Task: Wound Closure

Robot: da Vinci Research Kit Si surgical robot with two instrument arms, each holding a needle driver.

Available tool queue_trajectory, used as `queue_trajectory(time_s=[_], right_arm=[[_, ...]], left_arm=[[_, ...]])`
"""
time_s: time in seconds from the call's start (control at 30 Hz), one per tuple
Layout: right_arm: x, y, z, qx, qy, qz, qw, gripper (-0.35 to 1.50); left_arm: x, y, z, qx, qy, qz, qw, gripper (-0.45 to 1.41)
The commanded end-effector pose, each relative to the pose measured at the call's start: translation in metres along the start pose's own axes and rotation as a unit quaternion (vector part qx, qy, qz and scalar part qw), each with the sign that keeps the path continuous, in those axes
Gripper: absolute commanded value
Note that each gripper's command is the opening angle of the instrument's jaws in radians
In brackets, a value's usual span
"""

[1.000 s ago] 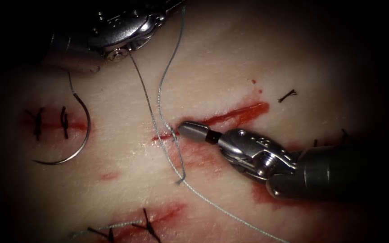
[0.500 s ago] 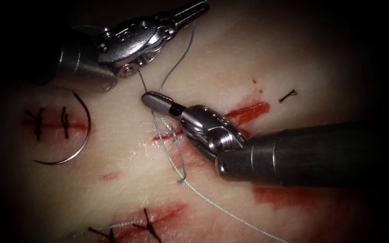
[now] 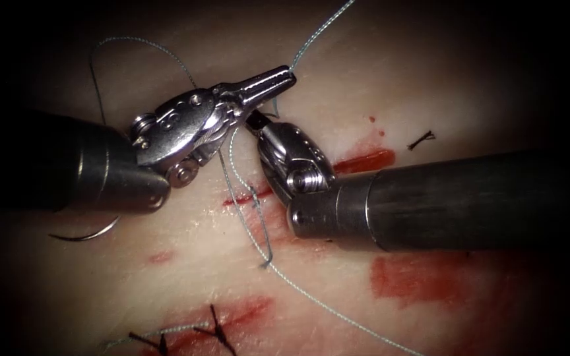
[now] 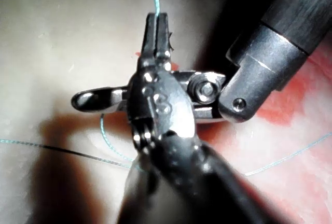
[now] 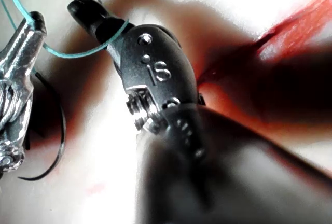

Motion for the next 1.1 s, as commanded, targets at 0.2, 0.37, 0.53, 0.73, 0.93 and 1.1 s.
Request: queue_trajectory(time_s=[0.2,0.37,0.53,0.73,0.93,1.1], right_arm=[[0.0006,-0.0010,0.0014,0.027,0.038,0.027,0.999,-0.35],[0.0005,-0.0010,0.0014,0.053,0.049,0.032,0.997,-0.35],[0.0006,-0.0010,0.0005,0.084,0.050,0.039,0.994,-0.35],[0.0003,-0.0010,-0.0014,0.124,0.032,0.058,0.990,-0.35],[0.0000,-0.0006,-0.0029,0.194,-0.052,0.070,0.977,-0.35],[0.0002,-0.0010,-0.0030,0.211,-0.136,0.063,0.966,-0.35]], left_arm=[[-0.0007,-0.0010,-0.0033,0.059,-0.047,-0.022,0.997,-0.45],[-0.0018,-0.0029,-0.0048,0.112,-0.081,-0.008,0.990,-0.45],[-0.0032,-0.0039,-0.0053,0.137,-0.103,-0.002,0.985,-0.45],[-0.0058,-0.0057,-0.0059,0.166,-0.158,0.035,0.973,-0.45],[-0.0081,-0.0051,-0.0051,0.148,-0.182,0.032,0.972,-0.45],[-0.0085,-0.0043,-0.0042,0.132,-0.184,-0.001,0.974,-0.45]])
